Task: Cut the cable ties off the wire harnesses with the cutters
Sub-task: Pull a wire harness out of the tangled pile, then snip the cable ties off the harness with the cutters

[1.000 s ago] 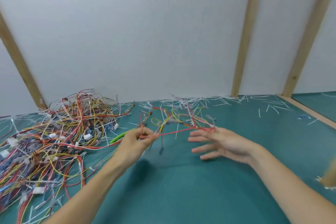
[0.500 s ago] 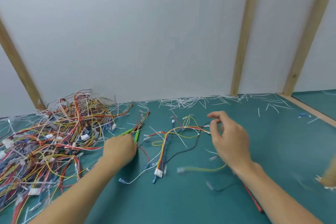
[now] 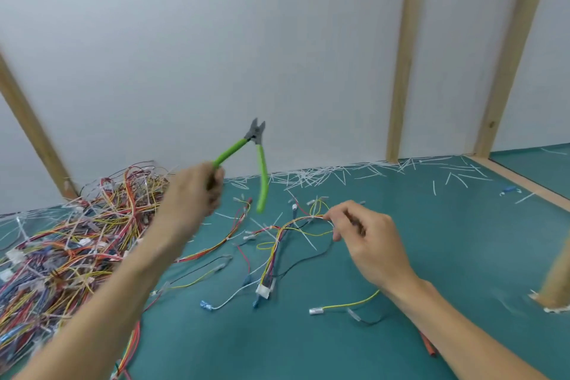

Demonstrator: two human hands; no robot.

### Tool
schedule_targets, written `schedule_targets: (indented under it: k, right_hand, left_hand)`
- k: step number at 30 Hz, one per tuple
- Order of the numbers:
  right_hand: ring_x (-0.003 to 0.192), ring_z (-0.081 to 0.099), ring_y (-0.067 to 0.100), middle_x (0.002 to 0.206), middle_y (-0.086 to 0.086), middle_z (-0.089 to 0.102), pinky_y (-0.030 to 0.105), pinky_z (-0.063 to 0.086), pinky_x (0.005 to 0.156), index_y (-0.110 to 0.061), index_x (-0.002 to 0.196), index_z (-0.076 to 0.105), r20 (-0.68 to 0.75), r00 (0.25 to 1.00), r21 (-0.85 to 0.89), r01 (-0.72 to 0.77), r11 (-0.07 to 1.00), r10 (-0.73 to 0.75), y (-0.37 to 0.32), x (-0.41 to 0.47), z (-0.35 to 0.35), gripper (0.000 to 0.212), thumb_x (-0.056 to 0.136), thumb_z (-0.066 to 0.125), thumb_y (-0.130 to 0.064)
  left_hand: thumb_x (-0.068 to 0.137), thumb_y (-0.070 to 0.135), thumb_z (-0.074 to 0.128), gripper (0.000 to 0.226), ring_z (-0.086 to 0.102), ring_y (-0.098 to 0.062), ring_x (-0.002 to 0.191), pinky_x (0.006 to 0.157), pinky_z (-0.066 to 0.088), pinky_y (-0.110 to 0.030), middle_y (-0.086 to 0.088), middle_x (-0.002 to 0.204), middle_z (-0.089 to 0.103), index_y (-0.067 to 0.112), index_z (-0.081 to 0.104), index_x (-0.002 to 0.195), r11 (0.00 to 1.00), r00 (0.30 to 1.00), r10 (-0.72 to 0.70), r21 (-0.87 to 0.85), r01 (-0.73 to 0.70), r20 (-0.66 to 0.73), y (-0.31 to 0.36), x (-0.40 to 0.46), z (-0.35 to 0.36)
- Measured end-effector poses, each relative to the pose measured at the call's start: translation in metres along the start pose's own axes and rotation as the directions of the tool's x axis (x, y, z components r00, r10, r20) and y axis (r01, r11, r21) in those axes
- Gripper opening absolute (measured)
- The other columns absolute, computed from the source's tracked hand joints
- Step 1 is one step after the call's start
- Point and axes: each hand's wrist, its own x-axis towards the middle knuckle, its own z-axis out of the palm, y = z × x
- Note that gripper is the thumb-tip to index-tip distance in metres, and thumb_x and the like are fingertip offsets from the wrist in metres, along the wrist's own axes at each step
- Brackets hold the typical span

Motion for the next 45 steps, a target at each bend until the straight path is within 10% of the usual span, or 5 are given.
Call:
schedule_targets:
  k: [6, 12, 24, 32, 45]
  right_hand:
    - [0.062, 0.055, 0.018, 0.076, 0.001, 0.071, 0.025, 0.043, 0.048, -0.015, 0.091, 0.073, 0.245, 0.94, 0.49, -0.331, 0.807, 0.237, -0.024, -0.003, 0.014, 0.049, 0.106, 0.041, -0.048]
    - [0.063, 0.071, 0.022, 0.068, 0.008, 0.071, 0.031, 0.056, 0.051, -0.007, 0.085, 0.062, 0.224, 0.788, 0.388, -0.612, 0.689, 0.574, 0.0, 0.011, -0.01, 0.03, 0.105, 0.041, -0.015]
    - [0.043, 0.022, 0.006, 0.054, -0.01, 0.025, 0.018, 0.019, 0.039, -0.01, 0.093, 0.059, 0.042, 0.766, 0.359, -0.611, 0.706, 0.642, 0.063, 0.033, -0.074, 0.034, 0.111, 0.039, -0.031]
    - [0.053, 0.039, 0.022, 0.059, 0.003, 0.049, 0.031, 0.027, 0.052, -0.006, 0.079, 0.07, -0.222, 0.701, -0.062, -0.703, 0.708, 0.677, 0.097, 0.032, -0.081, 0.047, 0.106, 0.037, -0.026]
    - [0.08, 0.061, 0.032, 0.079, 0.008, 0.07, 0.036, 0.048, 0.076, -0.025, 0.09, 0.078, -0.071, 0.837, -0.515, -0.497, 0.699, 0.543, 0.09, 0.038, -0.062, 0.04, 0.105, 0.043, -0.04]
  left_hand:
    - [0.104, 0.048, 0.036, 0.026, 0.062, -0.029, 0.08, 0.061, 0.039, -0.038, 0.0, 0.083, 0.067, 0.026, 0.05, 0.1, 0.566, 0.926, 0.245, 0.734, -0.377, 0.287, -0.014, -0.059, 0.097]
    - [0.099, 0.055, 0.045, 0.032, 0.056, -0.012, 0.1, 0.084, 0.044, -0.033, 0.012, 0.1, 0.058, 0.034, 0.057, 0.12, 0.638, 0.85, 0.246, 0.582, -0.504, 0.466, -0.057, -0.057, 0.107]
    - [0.096, 0.026, 0.051, 0.033, 0.061, -0.023, 0.113, 0.086, 0.048, -0.038, 0.009, 0.128, 0.057, 0.036, 0.051, 0.128, 0.479, 0.988, -0.035, 0.87, -0.114, 0.148, -0.129, -0.036, 0.031]
    - [0.092, 0.018, 0.07, 0.033, 0.07, -0.013, 0.06, 0.075, 0.058, -0.038, 0.018, 0.092, 0.075, 0.045, 0.062, 0.11, 0.964, 0.999, 0.011, 0.266, 0.002, -0.046, -0.142, -0.05, 0.007]
    - [0.092, 0.011, 0.069, 0.013, 0.06, -0.01, 0.059, 0.052, 0.041, -0.012, -0.004, 0.094, 0.079, 0.014, 0.072, 0.104, 0.962, 0.998, -0.019, -0.273, 0.002, -0.058, -0.118, -0.046, 0.002]
